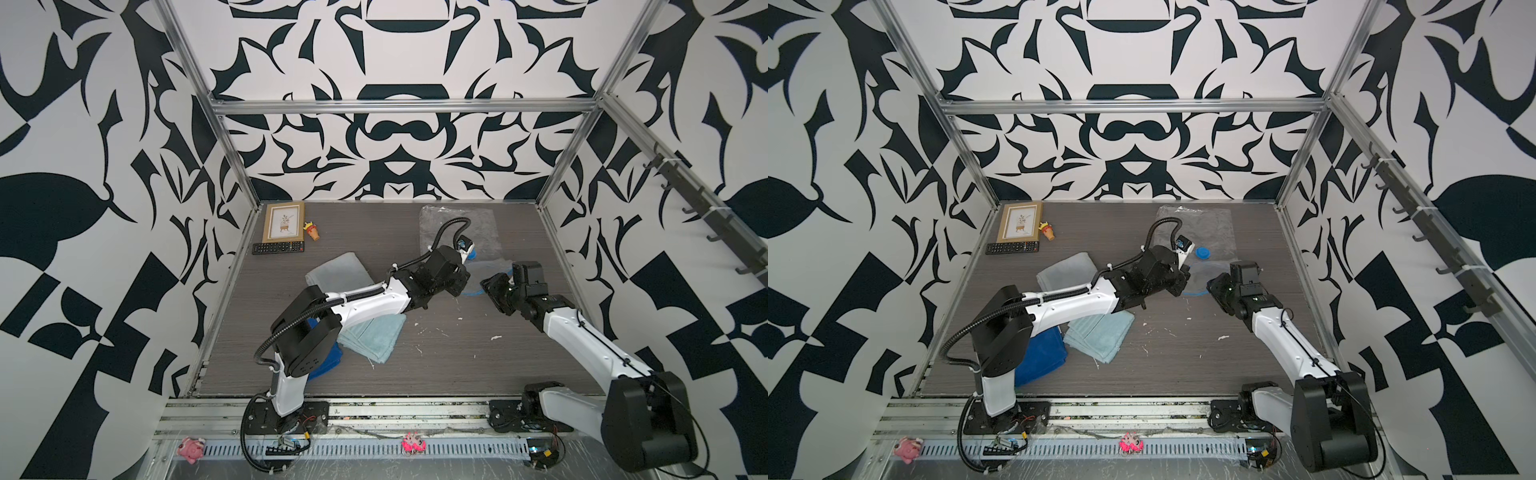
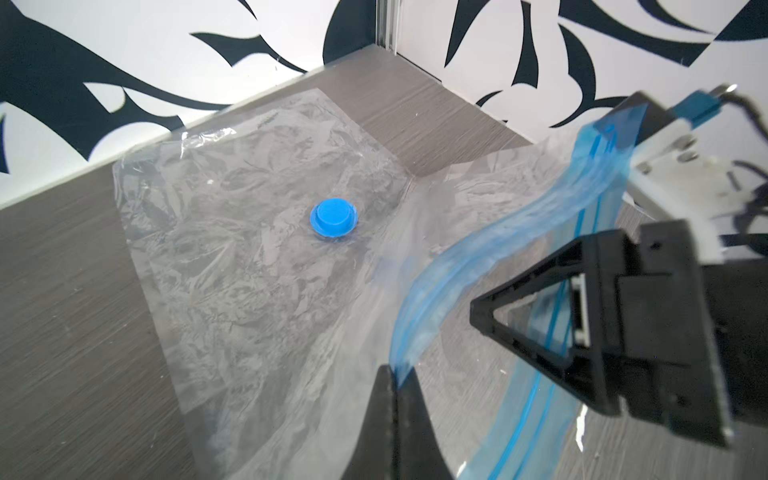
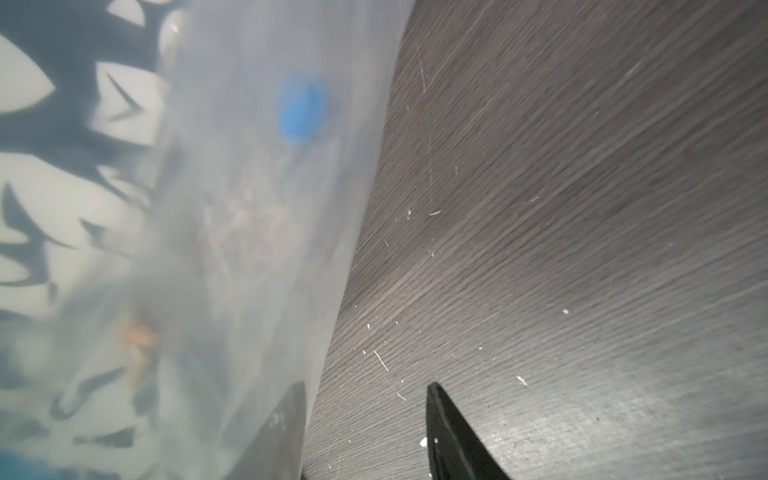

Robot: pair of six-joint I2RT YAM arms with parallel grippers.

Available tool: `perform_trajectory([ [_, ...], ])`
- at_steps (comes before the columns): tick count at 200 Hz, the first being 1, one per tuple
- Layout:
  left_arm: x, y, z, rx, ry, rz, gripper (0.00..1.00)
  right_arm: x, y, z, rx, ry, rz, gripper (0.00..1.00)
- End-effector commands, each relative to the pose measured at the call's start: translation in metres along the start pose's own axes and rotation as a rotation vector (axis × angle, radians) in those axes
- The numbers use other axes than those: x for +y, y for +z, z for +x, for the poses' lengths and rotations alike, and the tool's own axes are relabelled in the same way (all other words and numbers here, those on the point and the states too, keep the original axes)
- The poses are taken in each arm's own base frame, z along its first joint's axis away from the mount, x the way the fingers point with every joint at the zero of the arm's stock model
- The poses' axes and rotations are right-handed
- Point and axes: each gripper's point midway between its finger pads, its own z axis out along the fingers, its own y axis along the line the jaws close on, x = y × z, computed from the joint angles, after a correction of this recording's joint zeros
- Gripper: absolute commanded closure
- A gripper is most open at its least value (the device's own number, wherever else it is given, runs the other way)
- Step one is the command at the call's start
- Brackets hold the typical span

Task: Place the folded towel into the vacuum bag
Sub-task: Open the vacuum bag at the center of the board.

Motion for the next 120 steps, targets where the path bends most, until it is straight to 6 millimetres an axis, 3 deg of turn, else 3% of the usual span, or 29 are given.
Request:
perform_trajectory([
  [1,-0.005,-0.019,-0.031,-0.107,0.002,-0.028,1.00,0.022,-0.006,-0.016,-0.070,-0.037,-0.045,0.64],
  [80,-0.006,-0.025,-0.028,-0.157,0.107,-0.157,1.00,0.030,-0.015,-0.022,-0.112,-0.082,-0.067,0.91],
  [100,-0.005,-0.027,-0.023,-0.142,0.115,-0.159,0.73,0.039,-0.019,-0.022,-0.117,-0.114,-0.097,1.00],
  [120,-0.007,-0.026,-0.013,-0.097,0.134,-0.143,0.45,0.051,-0.021,-0.021,-0.117,-0.155,-0.140,1.00],
])
